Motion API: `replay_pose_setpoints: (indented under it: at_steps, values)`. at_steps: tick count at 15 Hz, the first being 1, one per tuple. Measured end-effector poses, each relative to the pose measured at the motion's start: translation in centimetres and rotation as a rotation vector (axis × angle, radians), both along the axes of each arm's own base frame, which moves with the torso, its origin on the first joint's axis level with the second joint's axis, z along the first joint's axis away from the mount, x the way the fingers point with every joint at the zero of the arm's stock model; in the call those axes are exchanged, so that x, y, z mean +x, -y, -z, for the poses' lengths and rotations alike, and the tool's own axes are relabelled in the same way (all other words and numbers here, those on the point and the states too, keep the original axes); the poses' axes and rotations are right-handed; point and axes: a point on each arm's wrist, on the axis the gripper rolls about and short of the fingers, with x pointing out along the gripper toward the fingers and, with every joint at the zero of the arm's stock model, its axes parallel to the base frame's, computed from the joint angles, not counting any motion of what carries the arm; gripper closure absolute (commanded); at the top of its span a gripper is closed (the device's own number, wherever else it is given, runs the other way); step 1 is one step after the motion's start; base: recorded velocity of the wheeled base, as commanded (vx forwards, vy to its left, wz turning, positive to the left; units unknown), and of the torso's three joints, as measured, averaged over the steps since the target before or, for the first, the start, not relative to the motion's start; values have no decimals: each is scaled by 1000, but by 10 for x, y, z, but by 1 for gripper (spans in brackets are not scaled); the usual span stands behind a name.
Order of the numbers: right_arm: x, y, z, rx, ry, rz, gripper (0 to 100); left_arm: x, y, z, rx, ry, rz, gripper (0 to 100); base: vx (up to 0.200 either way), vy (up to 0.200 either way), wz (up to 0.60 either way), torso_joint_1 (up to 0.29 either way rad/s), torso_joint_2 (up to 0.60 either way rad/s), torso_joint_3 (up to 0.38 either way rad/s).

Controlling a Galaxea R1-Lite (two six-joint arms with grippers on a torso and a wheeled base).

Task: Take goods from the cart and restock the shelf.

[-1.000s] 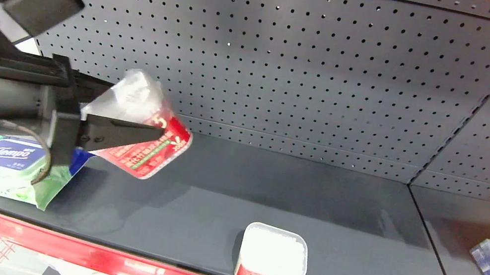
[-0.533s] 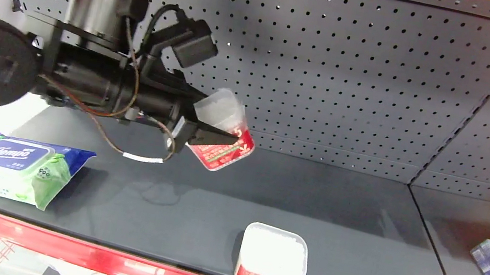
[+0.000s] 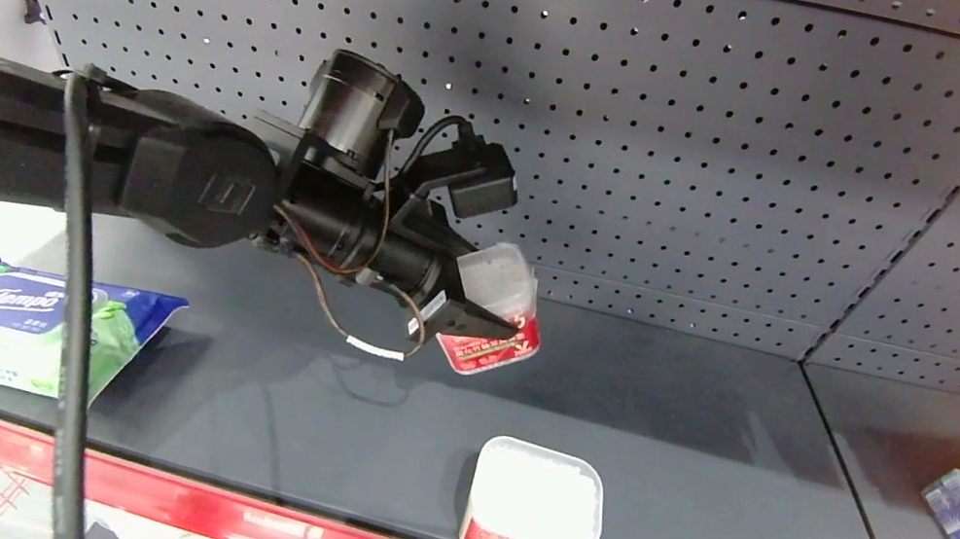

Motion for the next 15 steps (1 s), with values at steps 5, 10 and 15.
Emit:
replay_pose_setpoints:
  at_steps: [5,10,15]
  values:
    - [0,0,3,1,-8,0,0,6,21,17,18,-24,37,100,0,0,0,0,0,0]
    - [0,0,3,20,-14,2,0,9,31,33,41,-52,54,100,0,0,0,0,0,0]
    - [0,0,4,20,-13,4,0,9,35,39,49,-62,63,100,0,0,0,0,0,0]
